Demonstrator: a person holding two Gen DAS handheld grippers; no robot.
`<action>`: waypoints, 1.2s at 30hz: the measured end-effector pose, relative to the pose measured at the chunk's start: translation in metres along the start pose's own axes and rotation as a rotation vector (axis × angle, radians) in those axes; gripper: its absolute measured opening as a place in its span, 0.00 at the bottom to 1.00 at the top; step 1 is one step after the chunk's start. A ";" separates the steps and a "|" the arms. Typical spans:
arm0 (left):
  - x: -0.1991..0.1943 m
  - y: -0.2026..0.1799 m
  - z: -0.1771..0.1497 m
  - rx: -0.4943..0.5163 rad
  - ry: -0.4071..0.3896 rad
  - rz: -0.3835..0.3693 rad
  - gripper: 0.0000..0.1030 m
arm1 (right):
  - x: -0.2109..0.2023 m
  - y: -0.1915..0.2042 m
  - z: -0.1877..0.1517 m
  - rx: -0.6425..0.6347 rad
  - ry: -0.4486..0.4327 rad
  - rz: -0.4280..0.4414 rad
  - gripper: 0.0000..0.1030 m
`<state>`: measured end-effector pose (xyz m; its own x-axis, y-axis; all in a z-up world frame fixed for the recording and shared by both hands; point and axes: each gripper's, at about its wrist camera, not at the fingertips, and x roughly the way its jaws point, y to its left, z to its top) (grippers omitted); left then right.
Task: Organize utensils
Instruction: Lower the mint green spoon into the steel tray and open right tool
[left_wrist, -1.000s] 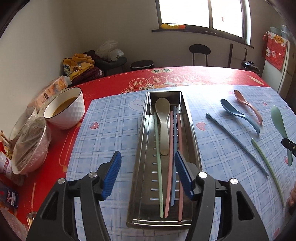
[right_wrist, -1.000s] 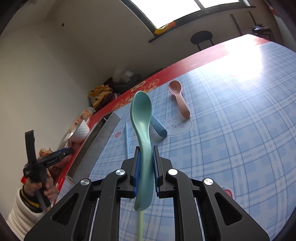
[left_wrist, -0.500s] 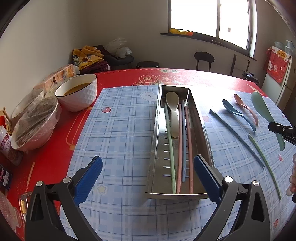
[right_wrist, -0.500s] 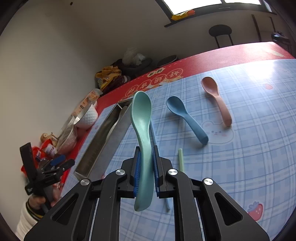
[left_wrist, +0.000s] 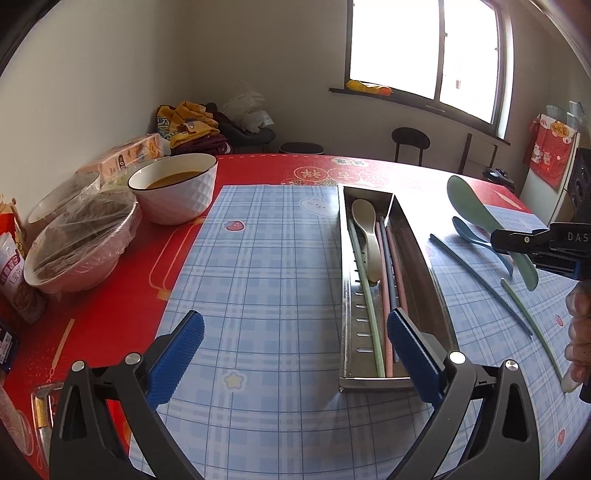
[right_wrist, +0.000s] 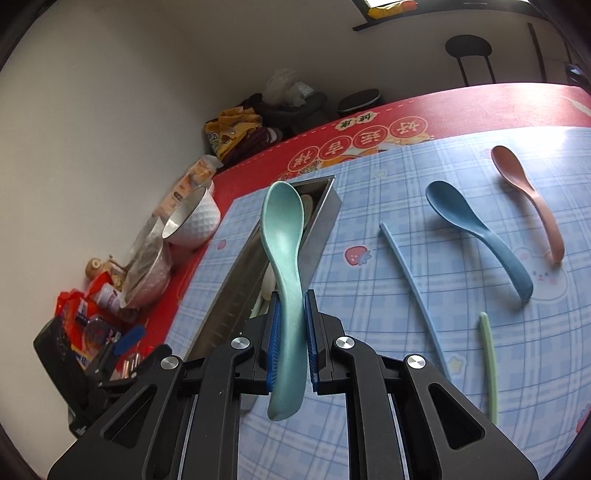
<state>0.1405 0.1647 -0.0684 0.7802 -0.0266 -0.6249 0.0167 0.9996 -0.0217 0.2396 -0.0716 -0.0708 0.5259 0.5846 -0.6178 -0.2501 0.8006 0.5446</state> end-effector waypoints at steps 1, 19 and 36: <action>0.000 0.002 0.000 -0.006 -0.011 -0.004 0.94 | 0.005 0.005 0.002 0.003 0.005 -0.003 0.12; 0.013 0.020 -0.008 -0.059 -0.071 -0.044 0.94 | 0.099 0.044 0.043 0.098 0.080 -0.142 0.12; 0.014 0.021 -0.009 -0.066 -0.062 -0.070 0.94 | 0.138 0.035 0.043 0.166 0.123 -0.255 0.15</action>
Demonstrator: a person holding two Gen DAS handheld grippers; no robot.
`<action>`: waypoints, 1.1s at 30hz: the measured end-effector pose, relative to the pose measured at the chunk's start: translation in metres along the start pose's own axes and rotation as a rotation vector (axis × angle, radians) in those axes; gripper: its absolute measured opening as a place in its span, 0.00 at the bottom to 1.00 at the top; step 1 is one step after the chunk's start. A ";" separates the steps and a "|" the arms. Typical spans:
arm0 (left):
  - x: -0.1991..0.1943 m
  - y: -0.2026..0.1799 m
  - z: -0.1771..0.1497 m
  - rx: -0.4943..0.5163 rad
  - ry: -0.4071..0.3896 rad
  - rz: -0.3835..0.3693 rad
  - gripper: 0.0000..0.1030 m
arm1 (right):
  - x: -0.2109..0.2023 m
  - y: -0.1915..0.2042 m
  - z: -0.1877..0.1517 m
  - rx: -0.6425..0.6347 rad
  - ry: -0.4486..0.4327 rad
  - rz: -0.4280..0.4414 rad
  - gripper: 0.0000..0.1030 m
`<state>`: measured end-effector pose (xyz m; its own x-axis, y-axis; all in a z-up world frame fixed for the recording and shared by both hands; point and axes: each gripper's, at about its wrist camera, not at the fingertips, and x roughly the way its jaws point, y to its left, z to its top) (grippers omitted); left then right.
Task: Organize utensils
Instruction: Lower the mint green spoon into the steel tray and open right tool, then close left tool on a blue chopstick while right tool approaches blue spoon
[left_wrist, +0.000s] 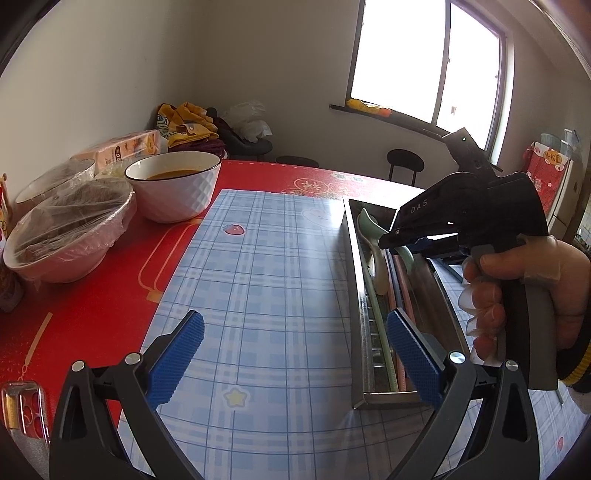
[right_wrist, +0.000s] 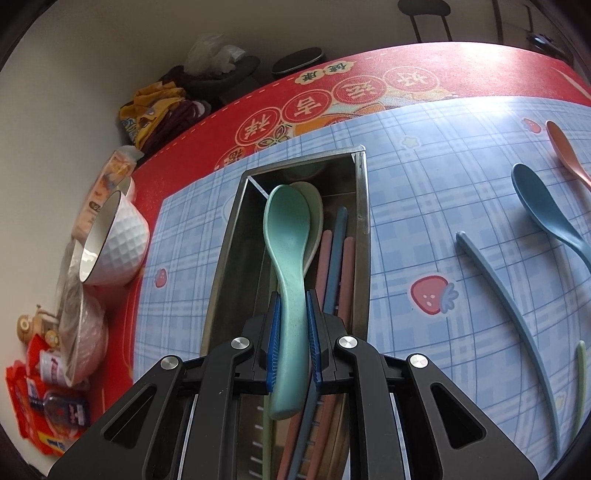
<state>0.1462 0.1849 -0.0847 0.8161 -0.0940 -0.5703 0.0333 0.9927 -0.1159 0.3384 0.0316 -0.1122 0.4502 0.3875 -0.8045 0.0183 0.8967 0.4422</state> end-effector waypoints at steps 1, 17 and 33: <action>0.000 0.000 0.000 -0.002 0.001 -0.001 0.94 | 0.000 -0.001 0.000 0.005 0.010 0.016 0.15; -0.001 -0.005 0.000 0.025 -0.003 0.054 0.94 | -0.089 -0.058 0.004 -0.158 -0.177 0.090 0.35; -0.039 -0.107 0.040 0.115 -0.083 0.033 0.94 | -0.166 -0.197 -0.035 -0.337 -0.335 0.005 0.35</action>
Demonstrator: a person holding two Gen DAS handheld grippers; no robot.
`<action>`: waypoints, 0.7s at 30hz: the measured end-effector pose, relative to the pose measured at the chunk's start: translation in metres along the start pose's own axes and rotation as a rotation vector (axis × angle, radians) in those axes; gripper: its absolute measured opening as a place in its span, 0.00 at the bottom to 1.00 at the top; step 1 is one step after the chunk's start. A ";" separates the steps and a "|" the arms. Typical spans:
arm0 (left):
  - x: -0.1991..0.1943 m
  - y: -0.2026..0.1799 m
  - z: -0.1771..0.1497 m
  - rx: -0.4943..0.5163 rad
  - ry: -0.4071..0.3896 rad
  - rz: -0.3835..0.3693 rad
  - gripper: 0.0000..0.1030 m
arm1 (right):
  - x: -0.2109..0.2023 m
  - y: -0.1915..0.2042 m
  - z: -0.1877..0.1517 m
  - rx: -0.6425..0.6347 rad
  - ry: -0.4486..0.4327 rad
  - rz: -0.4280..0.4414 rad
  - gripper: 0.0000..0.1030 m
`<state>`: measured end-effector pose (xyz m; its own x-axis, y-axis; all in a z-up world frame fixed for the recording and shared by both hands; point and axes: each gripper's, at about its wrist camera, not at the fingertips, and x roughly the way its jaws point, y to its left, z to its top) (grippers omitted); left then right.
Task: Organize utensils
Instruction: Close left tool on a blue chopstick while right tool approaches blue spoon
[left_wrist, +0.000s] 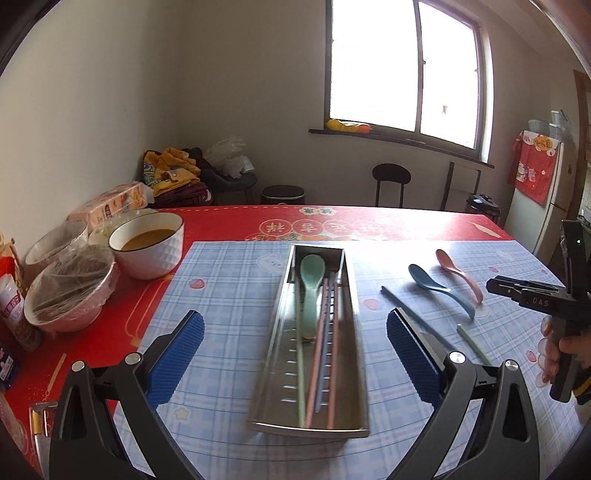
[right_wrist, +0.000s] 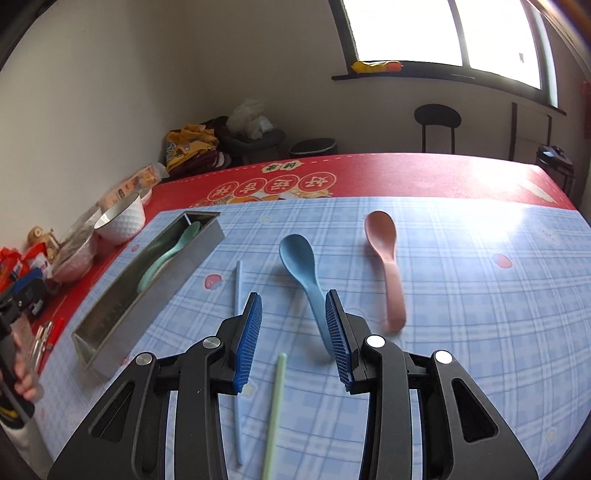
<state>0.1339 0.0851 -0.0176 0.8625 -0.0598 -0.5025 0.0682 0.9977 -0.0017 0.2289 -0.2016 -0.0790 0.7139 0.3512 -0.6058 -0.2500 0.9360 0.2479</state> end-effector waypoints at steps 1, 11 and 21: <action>0.001 -0.014 0.002 0.014 0.002 -0.012 0.94 | -0.002 -0.007 -0.003 0.012 -0.006 0.001 0.35; 0.062 -0.116 -0.005 0.049 0.165 -0.078 0.66 | 0.003 -0.054 -0.009 0.129 -0.031 -0.068 0.35; 0.136 -0.140 -0.014 -0.043 0.326 -0.046 0.43 | 0.003 -0.060 -0.016 0.147 -0.027 -0.002 0.35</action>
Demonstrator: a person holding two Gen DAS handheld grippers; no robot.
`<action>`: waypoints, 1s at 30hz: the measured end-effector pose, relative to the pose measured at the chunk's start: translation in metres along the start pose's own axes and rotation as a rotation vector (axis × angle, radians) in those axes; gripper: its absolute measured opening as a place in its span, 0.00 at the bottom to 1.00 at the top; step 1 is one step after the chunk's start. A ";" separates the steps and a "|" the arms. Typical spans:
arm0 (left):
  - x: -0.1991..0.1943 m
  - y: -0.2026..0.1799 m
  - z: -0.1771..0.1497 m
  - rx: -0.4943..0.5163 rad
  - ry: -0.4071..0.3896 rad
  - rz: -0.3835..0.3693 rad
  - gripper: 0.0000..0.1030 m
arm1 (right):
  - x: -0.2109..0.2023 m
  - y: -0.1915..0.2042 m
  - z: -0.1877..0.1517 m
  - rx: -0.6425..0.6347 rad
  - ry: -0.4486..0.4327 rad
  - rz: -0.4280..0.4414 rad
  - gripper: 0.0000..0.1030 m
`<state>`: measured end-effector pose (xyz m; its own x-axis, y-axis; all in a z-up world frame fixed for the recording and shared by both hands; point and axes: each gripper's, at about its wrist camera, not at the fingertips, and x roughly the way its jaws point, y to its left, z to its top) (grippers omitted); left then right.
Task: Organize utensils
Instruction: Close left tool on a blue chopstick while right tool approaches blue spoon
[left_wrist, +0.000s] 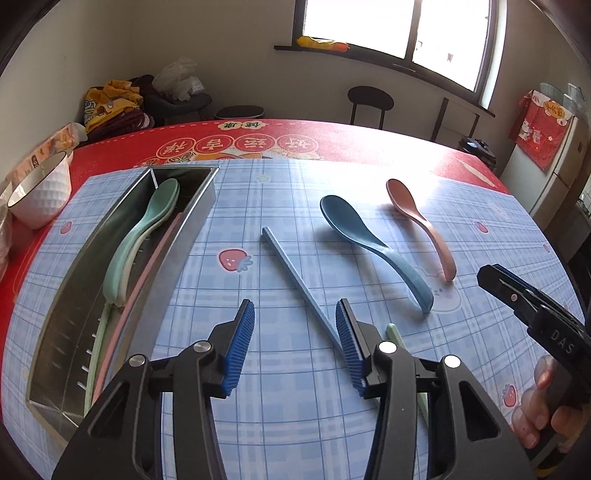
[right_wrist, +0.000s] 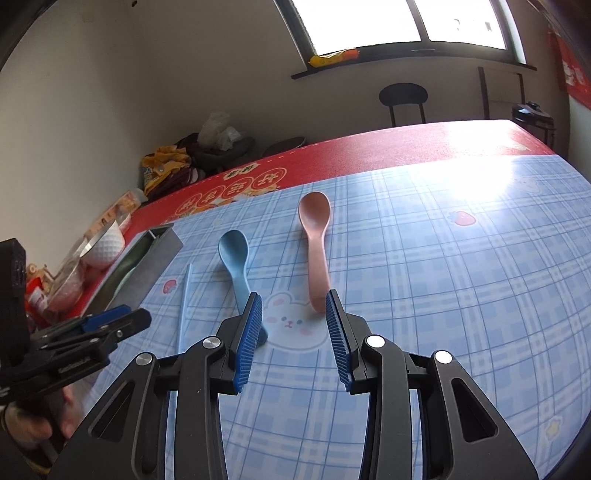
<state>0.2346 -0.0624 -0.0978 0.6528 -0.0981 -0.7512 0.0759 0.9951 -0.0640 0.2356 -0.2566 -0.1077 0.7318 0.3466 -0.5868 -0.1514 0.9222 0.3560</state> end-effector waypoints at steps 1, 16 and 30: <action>0.004 -0.002 0.001 0.000 0.005 0.008 0.43 | -0.002 -0.003 0.000 0.012 -0.012 -0.006 0.35; 0.042 -0.016 0.009 0.032 0.088 0.044 0.29 | -0.003 -0.020 -0.001 0.109 -0.004 0.017 0.35; 0.018 -0.005 -0.019 0.120 0.101 0.018 0.06 | -0.002 -0.020 -0.001 0.113 0.006 0.027 0.35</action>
<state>0.2319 -0.0690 -0.1233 0.5758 -0.0718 -0.8144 0.1582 0.9871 0.0248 0.2362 -0.2755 -0.1145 0.7242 0.3728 -0.5801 -0.0948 0.8871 0.4516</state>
